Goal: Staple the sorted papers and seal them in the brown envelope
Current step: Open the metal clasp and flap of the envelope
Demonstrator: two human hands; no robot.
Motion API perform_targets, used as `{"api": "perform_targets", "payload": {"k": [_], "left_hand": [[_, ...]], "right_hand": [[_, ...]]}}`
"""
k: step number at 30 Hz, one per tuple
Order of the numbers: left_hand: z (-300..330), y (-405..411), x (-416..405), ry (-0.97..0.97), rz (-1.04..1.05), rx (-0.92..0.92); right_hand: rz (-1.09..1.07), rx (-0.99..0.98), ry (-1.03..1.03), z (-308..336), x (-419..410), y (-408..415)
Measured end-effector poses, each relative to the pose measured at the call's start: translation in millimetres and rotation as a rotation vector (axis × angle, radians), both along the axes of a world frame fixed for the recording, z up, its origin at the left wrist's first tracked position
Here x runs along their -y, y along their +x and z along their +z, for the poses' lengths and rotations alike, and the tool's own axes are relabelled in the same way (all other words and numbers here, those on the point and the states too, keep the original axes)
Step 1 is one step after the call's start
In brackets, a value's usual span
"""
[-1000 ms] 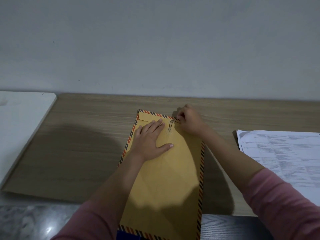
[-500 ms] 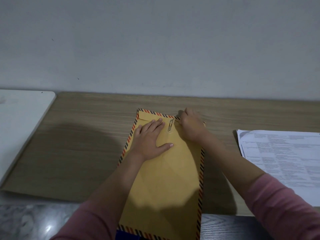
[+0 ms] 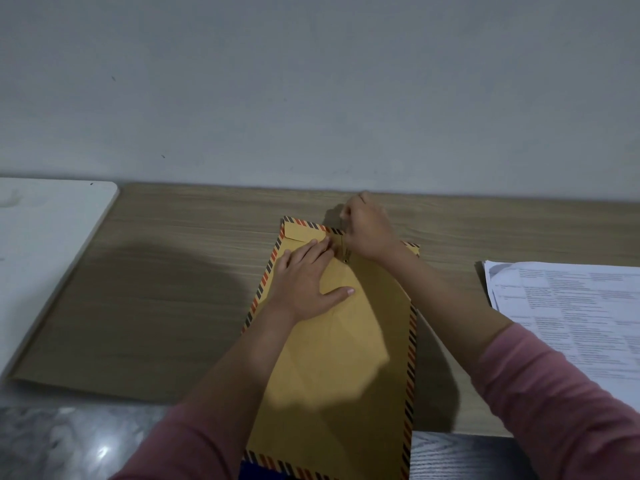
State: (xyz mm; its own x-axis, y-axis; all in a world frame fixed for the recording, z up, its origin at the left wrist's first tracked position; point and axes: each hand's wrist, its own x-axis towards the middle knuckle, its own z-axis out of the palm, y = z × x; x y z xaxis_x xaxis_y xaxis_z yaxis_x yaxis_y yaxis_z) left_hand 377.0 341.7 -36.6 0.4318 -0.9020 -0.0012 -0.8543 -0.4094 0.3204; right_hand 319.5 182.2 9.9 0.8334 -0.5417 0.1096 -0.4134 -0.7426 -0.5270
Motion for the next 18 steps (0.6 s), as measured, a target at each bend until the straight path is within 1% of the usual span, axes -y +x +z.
{"api": "perform_targets", "payload": {"k": [4,7,8,9,10,15,18], "left_hand": [[0,0,1,0.005,0.006,-0.015],[1,1,2,0.005,0.006,-0.026],[1,2,3,0.005,0.006,-0.027],[1,2,3,0.004,0.005,-0.026],[0,2,4,0.002,0.003,-0.022],[-1,2,3,-0.001,-0.001,-0.012],[0,2,4,0.0,-0.003,-0.002]], "right_hand": [[-0.085,0.171,0.304,-1,-7,-16],[-0.189,0.265,0.624,-2,-12,-34],[-0.204,0.285,0.699,-2,-14,-41],[-0.211,0.285,0.727,-3,-15,-47],[-0.211,0.272,0.731,-5,-17,-52],[-0.262,0.187,0.548,-16,-22,-68],[-0.249,0.144,0.471,-20,-23,-72]]}}
